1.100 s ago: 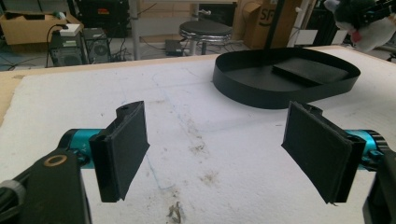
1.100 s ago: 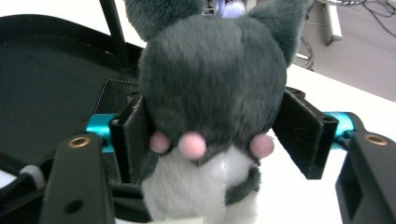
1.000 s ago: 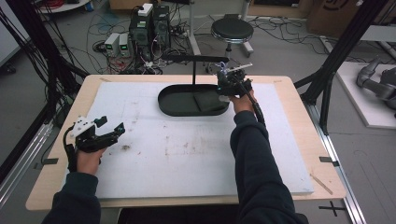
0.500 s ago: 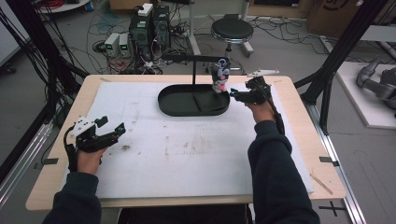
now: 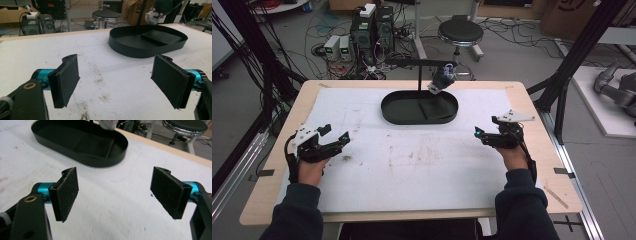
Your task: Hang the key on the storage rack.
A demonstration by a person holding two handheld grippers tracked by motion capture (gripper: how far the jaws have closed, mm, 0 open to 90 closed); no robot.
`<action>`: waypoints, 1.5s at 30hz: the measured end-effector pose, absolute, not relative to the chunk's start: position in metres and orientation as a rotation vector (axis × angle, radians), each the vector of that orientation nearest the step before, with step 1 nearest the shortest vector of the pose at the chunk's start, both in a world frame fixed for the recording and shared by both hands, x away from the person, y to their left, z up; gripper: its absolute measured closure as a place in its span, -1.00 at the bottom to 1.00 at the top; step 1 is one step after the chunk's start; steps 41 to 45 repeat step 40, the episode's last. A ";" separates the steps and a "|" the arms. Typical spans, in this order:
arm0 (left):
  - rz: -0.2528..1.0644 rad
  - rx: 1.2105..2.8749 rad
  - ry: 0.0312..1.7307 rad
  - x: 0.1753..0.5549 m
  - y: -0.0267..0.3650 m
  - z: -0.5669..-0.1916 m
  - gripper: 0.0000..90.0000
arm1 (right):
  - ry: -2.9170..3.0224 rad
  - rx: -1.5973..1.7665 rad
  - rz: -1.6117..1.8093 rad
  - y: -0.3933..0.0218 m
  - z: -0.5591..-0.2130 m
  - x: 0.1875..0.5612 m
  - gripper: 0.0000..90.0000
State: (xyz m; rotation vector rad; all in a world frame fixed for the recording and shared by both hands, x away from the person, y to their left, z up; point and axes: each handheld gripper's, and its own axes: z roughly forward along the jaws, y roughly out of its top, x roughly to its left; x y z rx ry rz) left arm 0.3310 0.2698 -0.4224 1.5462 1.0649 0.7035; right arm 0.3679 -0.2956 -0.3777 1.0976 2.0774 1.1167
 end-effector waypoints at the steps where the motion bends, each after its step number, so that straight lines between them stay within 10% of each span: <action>1: 0.702 1.545 1.065 0.331 0.269 -0.423 -0.52 | 2.071 1.111 1.115 -0.298 -0.381 0.364 -0.49; 45: 0.704 1.560 1.045 0.329 0.266 -0.422 -0.52 | 2.057 1.088 1.027 -0.309 -0.403 0.349 -0.47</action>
